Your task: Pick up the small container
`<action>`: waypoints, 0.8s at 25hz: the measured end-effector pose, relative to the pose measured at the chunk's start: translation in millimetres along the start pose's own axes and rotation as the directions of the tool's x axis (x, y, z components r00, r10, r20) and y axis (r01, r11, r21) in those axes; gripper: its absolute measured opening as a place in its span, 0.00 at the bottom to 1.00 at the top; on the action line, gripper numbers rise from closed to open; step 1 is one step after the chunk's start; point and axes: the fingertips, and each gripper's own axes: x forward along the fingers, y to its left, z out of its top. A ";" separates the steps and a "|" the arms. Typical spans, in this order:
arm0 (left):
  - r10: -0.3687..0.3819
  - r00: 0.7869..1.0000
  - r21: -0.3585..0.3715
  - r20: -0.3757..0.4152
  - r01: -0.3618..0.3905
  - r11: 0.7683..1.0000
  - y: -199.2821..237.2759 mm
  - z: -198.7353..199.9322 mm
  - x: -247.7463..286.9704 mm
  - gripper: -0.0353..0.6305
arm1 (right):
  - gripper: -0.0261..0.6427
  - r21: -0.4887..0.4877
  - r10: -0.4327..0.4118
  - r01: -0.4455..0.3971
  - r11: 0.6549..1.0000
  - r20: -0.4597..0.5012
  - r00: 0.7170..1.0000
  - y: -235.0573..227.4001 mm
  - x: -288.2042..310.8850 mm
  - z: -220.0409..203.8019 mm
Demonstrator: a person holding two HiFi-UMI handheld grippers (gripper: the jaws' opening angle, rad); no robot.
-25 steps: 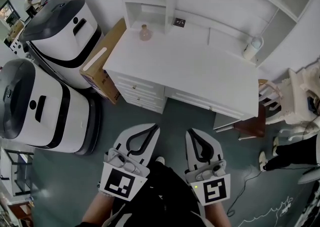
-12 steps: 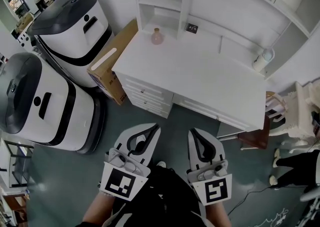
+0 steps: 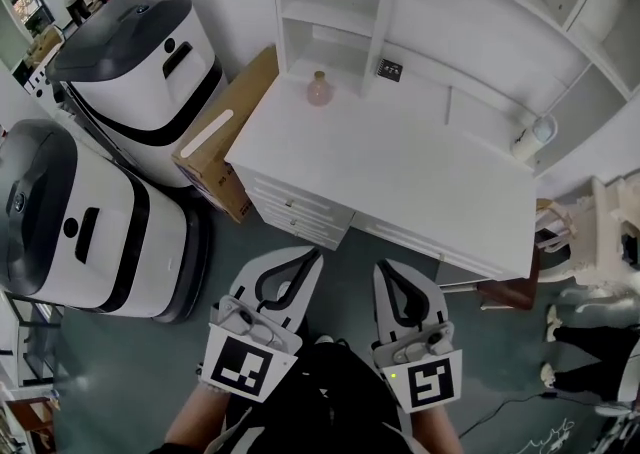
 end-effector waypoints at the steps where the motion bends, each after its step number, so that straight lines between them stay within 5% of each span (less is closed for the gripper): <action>1: -0.004 1.000 0.004 0.004 0.004 1.000 8.3 -0.5 2.7 0.06 | 0.04 -0.001 0.001 -0.001 1.000 0.001 1.000 -0.4 9.0 0.6; 20: -0.061 0.998 -0.027 0.023 0.061 0.998 157.4 -41.9 46.6 0.06 | 0.04 -0.014 -0.065 0.064 0.998 -0.057 0.996 -4.8 162.2 0.0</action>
